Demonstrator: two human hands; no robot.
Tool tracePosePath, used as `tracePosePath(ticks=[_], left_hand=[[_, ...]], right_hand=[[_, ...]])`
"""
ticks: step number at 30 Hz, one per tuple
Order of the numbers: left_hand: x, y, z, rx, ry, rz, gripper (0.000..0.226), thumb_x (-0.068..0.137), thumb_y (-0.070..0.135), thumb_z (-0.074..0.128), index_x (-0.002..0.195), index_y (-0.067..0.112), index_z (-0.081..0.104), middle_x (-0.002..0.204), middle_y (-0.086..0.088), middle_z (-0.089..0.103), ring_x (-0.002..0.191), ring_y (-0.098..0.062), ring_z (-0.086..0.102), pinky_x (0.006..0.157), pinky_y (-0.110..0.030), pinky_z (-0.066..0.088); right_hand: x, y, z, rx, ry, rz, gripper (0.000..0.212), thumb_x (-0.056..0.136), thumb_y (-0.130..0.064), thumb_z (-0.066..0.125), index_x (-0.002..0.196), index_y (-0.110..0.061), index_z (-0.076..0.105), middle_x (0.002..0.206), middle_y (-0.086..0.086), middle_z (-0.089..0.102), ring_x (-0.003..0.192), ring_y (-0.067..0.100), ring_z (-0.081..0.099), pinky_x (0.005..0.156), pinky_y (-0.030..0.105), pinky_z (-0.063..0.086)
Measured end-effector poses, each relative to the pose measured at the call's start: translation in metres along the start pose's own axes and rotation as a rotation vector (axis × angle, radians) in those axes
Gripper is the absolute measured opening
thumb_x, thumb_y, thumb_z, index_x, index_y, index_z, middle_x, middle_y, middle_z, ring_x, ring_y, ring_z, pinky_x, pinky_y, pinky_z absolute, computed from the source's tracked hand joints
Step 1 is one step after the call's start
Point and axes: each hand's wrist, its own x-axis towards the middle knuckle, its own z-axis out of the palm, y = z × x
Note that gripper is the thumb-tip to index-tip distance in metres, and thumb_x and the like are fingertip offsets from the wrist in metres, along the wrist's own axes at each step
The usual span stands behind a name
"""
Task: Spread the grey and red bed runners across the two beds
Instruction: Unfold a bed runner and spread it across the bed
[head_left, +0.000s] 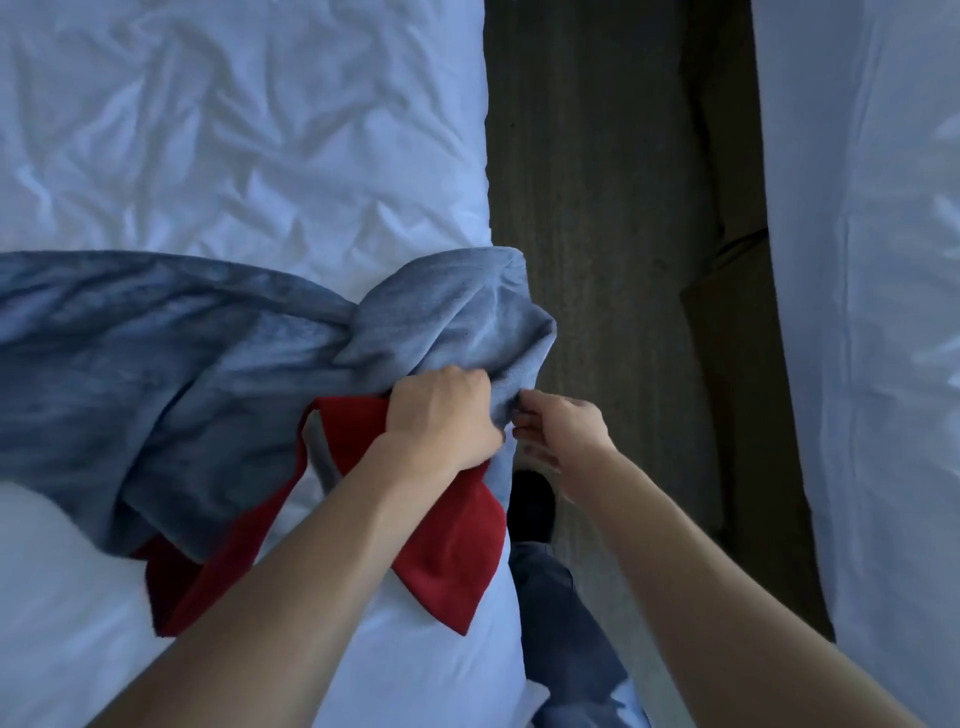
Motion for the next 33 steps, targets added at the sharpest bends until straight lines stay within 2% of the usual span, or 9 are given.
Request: tracePosePath(ticks=[3, 6, 11, 15, 19, 23, 25, 29, 33], left_hand=[[-0.011, 0.006, 0.007, -0.027, -0.023, 0.012, 0.030, 0.091, 0.037, 0.058, 0.110, 0.015, 0.063, 0.104, -0.008, 0.069, 0.093, -0.028, 0.068, 0.066, -0.032, 0.041], [-0.028, 0.033, 0.021, -0.130, -0.114, 0.122, 0.046, 0.091, 0.029, 0.059, 0.132, 0.011, 0.053, 0.118, -0.009, 0.067, 0.106, -0.027, 0.066, 0.079, -0.035, 0.048], [-0.052, -0.003, 0.024, -0.124, 0.097, 0.183, 0.038, 0.084, 0.041, 0.062, 0.111, 0.015, 0.061, 0.105, -0.006, 0.068, 0.099, -0.028, 0.064, 0.078, -0.035, 0.037], [-0.069, -0.039, 0.031, -0.026, 0.105, 0.236, 0.046, 0.085, 0.031, 0.063, 0.128, 0.016, 0.054, 0.109, -0.004, 0.066, 0.108, -0.025, 0.058, 0.095, -0.037, 0.038], [-0.087, -0.036, 0.042, -0.018, 0.122, 0.299, 0.018, 0.093, 0.024, 0.055, 0.109, 0.018, 0.060, 0.105, -0.004, 0.069, 0.098, -0.026, 0.067, 0.075, -0.035, 0.047], [-0.111, -0.014, 0.056, 0.008, 0.121, 0.365, 0.020, 0.100, 0.023, 0.045, 0.112, 0.017, 0.061, 0.105, -0.005, 0.069, 0.095, -0.027, 0.069, 0.072, -0.038, 0.051], [-0.124, -0.007, 0.064, -0.014, 0.076, 0.413, 0.021, 0.097, 0.024, 0.053, 0.115, 0.016, 0.058, 0.110, -0.004, 0.066, 0.100, -0.026, 0.067, 0.075, -0.037, 0.049], [-0.135, -0.016, 0.076, 0.006, 0.026, 0.441, 0.023, 0.092, 0.031, 0.058, 0.110, 0.018, 0.056, 0.110, -0.003, 0.063, 0.104, -0.026, 0.064, 0.078, -0.037, 0.048], [-0.135, -0.021, 0.086, -0.002, 0.005, 0.422, 0.022, 0.089, 0.026, 0.057, 0.110, 0.022, 0.056, 0.108, 0.002, 0.063, 0.102, -0.024, 0.062, 0.079, -0.035, 0.046]], right_hand=[[-0.003, -0.007, 0.010, -0.105, 0.077, -0.037, 0.029, 0.070, -0.044, 0.074, 0.060, -0.017, 0.076, 0.068, 0.001, 0.074, 0.062, 0.014, 0.071, 0.056, 0.027, 0.054], [-0.008, -0.006, 0.006, -0.367, 0.225, -0.128, 0.030, 0.068, -0.047, 0.075, 0.059, -0.018, 0.074, 0.058, -0.001, 0.070, 0.063, 0.020, 0.070, 0.054, 0.027, 0.053], [-0.028, 0.020, -0.002, -0.714, 0.466, -0.155, 0.019, 0.079, -0.038, 0.069, 0.075, -0.020, 0.073, 0.077, 0.002, 0.068, 0.074, 0.022, 0.064, 0.060, 0.028, 0.045], [-0.055, 0.055, 0.023, -0.648, 0.525, -0.230, 0.018, 0.082, -0.044, 0.066, 0.076, -0.027, 0.069, 0.077, -0.005, 0.067, 0.083, 0.021, 0.065, 0.066, 0.030, 0.047], [-0.086, 0.104, 0.054, -0.451, 0.536, -0.438, 0.022, 0.084, -0.030, 0.061, 0.104, -0.031, 0.070, 0.094, -0.011, 0.070, 0.092, 0.013, 0.065, 0.081, 0.035, 0.054], [-0.113, 0.157, 0.062, -0.705, 0.496, -0.758, 0.043, 0.074, -0.015, 0.061, 0.116, -0.027, 0.061, 0.092, -0.011, 0.058, 0.085, 0.017, 0.055, 0.069, 0.033, 0.047], [-0.120, 0.177, 0.062, -0.777, 0.553, -0.767, 0.040, 0.070, -0.013, 0.067, 0.108, -0.018, 0.060, 0.089, -0.005, 0.058, 0.082, 0.022, 0.053, 0.066, 0.035, 0.045], [-0.104, 0.189, 0.053, -0.874, 0.692, -0.702, 0.020, 0.074, -0.011, 0.067, 0.070, -0.020, 0.049, 0.073, 0.000, 0.059, 0.072, 0.030, 0.056, 0.057, 0.034, 0.037], [-0.078, 0.196, 0.003, -0.921, 0.752, -0.435, 0.009, 0.081, -0.020, 0.061, 0.085, -0.015, 0.067, 0.090, 0.004, 0.066, 0.089, 0.032, 0.059, 0.069, 0.039, 0.045]])
